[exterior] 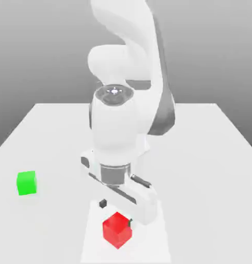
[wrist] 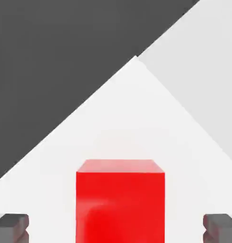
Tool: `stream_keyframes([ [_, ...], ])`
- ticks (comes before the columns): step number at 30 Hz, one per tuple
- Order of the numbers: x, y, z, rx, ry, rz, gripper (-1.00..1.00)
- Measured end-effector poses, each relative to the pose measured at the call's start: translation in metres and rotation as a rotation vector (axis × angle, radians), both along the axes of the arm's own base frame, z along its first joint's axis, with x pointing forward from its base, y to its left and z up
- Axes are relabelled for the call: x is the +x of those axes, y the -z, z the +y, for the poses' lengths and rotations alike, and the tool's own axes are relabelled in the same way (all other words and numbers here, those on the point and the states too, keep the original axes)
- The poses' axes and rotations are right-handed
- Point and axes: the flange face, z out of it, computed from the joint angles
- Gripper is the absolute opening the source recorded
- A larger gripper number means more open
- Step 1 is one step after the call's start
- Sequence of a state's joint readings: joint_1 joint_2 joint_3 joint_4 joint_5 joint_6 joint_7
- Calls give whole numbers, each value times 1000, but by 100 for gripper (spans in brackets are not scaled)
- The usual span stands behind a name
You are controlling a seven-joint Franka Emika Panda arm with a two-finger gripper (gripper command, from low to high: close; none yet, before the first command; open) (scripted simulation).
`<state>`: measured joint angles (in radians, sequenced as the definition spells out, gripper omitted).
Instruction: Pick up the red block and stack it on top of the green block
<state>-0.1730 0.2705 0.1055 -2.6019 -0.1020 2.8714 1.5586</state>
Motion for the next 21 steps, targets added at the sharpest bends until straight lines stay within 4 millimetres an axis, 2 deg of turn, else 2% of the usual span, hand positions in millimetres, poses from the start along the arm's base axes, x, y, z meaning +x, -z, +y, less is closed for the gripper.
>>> stream_keyframes([
  [1, -1, 10, 0, 0, 0, 1, -100],
  [8, -1, 12, 0, 0, 0, -1, -100],
  [13, -1, -37, 0, -1, 0, 0, -100],
  [14, -3, -45, -9, -3, 26, 1, -100],
  [15, -8, -50, -31, -8, 96, 2, -100],
  [17, -27, -57, -93, -16, 287, 5, -100],
  [19, -54, -63, -147, -21, 472, 8, -100],
  [21, -86, -69, -193, -22, 650, 8, -100],
])
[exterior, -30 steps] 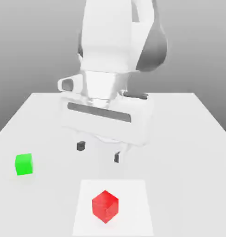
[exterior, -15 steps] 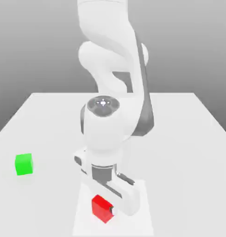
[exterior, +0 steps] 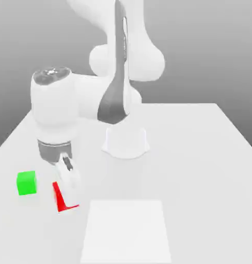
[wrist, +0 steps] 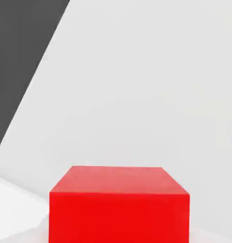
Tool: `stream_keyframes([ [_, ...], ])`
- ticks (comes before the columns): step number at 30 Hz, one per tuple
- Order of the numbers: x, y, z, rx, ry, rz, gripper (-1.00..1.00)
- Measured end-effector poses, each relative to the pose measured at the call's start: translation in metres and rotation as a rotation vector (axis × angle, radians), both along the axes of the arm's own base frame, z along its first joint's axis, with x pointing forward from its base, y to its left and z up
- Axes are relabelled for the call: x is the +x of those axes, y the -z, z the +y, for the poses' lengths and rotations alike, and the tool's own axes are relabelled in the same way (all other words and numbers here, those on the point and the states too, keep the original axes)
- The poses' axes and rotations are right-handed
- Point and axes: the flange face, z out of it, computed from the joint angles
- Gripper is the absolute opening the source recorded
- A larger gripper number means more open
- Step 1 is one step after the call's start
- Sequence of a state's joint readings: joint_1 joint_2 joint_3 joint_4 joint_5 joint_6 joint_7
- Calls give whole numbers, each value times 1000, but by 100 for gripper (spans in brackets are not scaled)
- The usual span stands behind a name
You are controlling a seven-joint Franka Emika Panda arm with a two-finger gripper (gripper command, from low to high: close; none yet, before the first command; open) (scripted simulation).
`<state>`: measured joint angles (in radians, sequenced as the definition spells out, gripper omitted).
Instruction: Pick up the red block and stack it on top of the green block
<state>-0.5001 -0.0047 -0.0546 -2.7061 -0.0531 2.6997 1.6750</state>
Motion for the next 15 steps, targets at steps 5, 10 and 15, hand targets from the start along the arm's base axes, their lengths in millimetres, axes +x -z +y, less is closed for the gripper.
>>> stream_keyframes([
  [5, -89, -14, -77, 8, 409, -13, -100],
  [10, -111, 21, -92, 14, 510, -19, -100],
  [15, -112, 47, -91, 14, 510, -19, 100],
])
